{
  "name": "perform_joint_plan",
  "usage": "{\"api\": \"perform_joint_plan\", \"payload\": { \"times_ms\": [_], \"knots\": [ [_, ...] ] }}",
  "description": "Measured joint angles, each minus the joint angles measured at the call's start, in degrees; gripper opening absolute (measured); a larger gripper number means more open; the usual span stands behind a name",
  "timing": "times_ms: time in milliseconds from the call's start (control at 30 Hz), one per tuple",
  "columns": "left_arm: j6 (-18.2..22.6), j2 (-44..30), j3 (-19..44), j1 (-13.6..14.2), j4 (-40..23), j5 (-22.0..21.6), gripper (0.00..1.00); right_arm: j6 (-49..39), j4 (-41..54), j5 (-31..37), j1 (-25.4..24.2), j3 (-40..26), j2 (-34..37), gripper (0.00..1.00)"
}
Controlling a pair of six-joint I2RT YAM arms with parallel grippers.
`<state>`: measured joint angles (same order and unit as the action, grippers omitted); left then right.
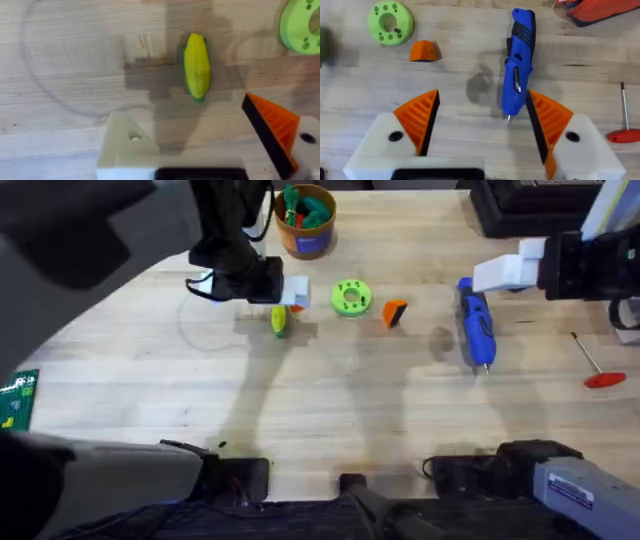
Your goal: Pick up the gripper from the table and insert it into the empty holder that is missing its gripper. Then pick up a screw, insert it into the mounting hole, and use the screwdriver to tighten it. Finally, clean up the table by picking up the vegetable and placing it into the bucket.
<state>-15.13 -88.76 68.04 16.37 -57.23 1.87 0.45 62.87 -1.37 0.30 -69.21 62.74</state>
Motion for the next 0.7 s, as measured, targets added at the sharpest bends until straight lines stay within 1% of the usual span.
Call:
{"api": "perform_joint_plan", "payload": {
  "times_ms": [300,700],
  "knots": [
    [-0.6,-7.4,0.0,0.0,4.1,0.0,0.985,0.0,0.0,0.0,0.0,0.0,0.0,0.992],
    [-0.8,-12.9,0.0,0.0,6.9,0.0,0.985,0.0,0.0,0.0,0.0,0.0,0.0,0.992]
  ]
}}
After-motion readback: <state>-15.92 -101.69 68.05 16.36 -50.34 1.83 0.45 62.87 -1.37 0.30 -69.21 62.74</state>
